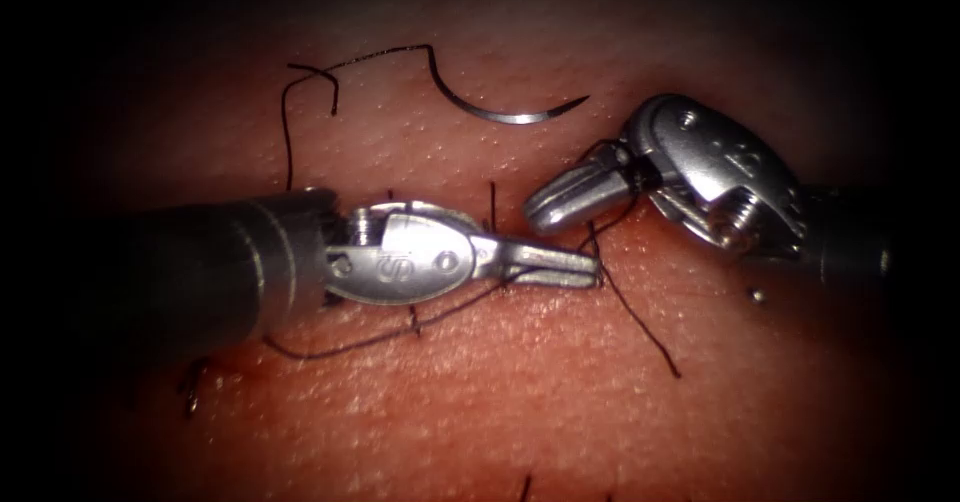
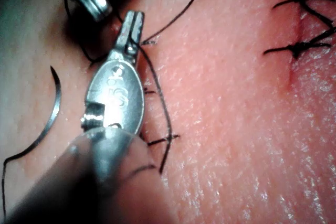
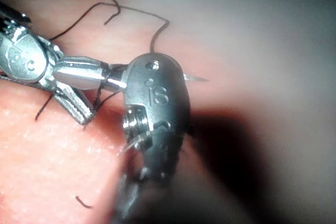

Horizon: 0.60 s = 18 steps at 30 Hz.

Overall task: Wound Closure
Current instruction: Wrap suture around right needle holder one time, clockwise

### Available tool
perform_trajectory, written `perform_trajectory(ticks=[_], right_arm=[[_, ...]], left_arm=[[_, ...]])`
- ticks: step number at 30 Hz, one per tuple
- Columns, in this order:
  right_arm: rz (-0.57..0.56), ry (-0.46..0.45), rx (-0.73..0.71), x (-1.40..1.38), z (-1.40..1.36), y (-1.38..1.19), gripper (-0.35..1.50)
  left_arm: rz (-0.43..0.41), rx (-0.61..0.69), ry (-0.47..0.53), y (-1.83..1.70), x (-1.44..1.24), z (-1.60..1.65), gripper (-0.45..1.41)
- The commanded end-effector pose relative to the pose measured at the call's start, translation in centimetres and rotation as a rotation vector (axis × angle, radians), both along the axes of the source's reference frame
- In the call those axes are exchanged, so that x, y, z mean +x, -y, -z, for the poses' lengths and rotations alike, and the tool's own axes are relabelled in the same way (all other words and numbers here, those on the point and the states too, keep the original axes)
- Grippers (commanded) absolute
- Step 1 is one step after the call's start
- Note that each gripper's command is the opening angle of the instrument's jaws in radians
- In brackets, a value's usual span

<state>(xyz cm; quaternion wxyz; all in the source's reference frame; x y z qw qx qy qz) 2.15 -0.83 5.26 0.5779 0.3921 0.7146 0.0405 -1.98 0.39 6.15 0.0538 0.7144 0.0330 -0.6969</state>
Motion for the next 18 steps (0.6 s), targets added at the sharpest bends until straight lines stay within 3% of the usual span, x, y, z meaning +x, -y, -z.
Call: perform_trajectory(ticks=[1,10,15,16,17,18], right_arm=[[0.047,0.017,-0.024,0.0,-0.05,-0.03,-0.35],[0.311,0.153,-0.251,-0.12,-0.09,0.16,-0.35],[0.398,0.152,-0.384,-0.14,-0.11,0.18,-0.35],[0.405,0.14,-0.403,-0.15,-0.12,0.22,-0.1],[0.41,0.136,-0.411,-0.16,-0.12,0.29,0.46],[0.412,0.135,-0.415,-0.16,-0.12,0.33,0.61]], left_arm=[[0.002,-0.003,-0.001,-0.05,-0.05,-0.07,-0.45],[0.0,0.012,-0.017,-0.1,-0.11,-0.24,-0.45],[-0.006,0.019,-0.025,-0.07,-0.1,-0.28,-0.45],[-0.005,0.018,-0.026,-0.07,-0.09,-0.28,-0.45],[-0.004,0.018,-0.029,-0.07,-0.08,-0.28,-0.45],[-0.002,0.018,-0.031,-0.07,-0.08,-0.28,-0.45]])
